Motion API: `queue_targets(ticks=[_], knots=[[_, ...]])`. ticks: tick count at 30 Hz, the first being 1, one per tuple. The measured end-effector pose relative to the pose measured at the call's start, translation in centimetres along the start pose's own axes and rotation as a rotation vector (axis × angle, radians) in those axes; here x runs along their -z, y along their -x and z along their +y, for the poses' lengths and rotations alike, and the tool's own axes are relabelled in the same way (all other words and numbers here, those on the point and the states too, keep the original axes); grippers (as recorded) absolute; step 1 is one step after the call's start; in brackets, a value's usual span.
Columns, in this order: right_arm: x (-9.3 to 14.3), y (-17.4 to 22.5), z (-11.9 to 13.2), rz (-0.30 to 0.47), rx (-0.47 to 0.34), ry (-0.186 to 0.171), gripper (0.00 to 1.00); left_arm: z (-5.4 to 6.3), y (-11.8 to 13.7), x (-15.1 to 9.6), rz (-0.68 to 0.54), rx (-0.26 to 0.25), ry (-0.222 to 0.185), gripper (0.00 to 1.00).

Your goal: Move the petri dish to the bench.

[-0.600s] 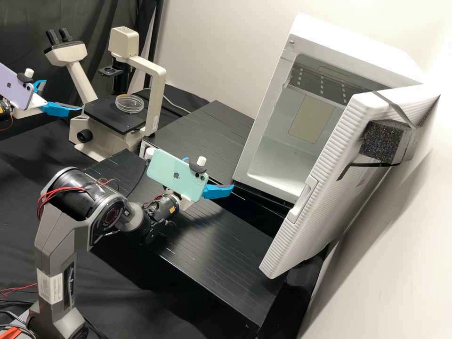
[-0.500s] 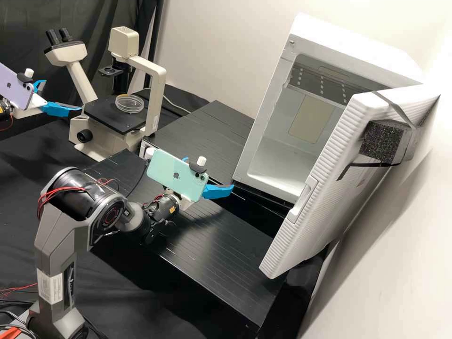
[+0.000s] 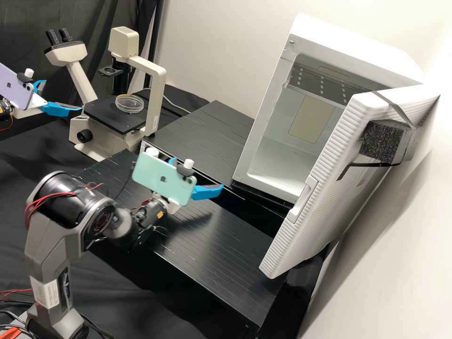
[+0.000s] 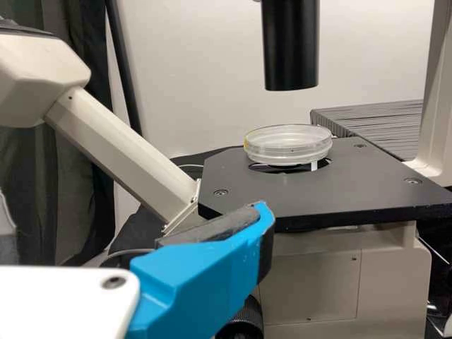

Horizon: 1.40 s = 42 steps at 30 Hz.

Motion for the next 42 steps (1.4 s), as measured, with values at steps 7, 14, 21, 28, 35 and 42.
queue_targets(ticks=[7, 14, 21, 28, 35, 42], knots=[[5.7, 2.6, -2.2, 0.21, 0.058, 0.003, 1.0, 0.0, 0.0, 0.0, 0.0, 0.0, 0.0, 1.0], [11.1, 2.2, -4.5, 0.357, 0.113, 0.028, 1.0, 0.0, 0.0, 0.0, 0.0, 0.0, 0.0, 1.0], [14.1, -0.3, -6.5, 0.374, 0.18, 0.043, 1.0, 0.0, 0.0, 0.0, 0.0, 0.0, 0.0, 1.0], [16.1, -3.6, -9.1, 0.36, 0.253, 0.042, 1.0, 0.0, 0.0, 0.0, 0.0, 0.0, 0.0, 1.0], [17.4, -6.6, -11.7, 0.344, 0.284, 0.066, 1.0, 0.0, 0.0, 0.0, 0.0, 0.0, 0.0, 1.0], [17.8, -9.7, -13.6, 0.277, 0.282, 0.065, 1.0, 0.0, 0.0, 0.0, 0.0, 0.0, 0.0, 1.0]])
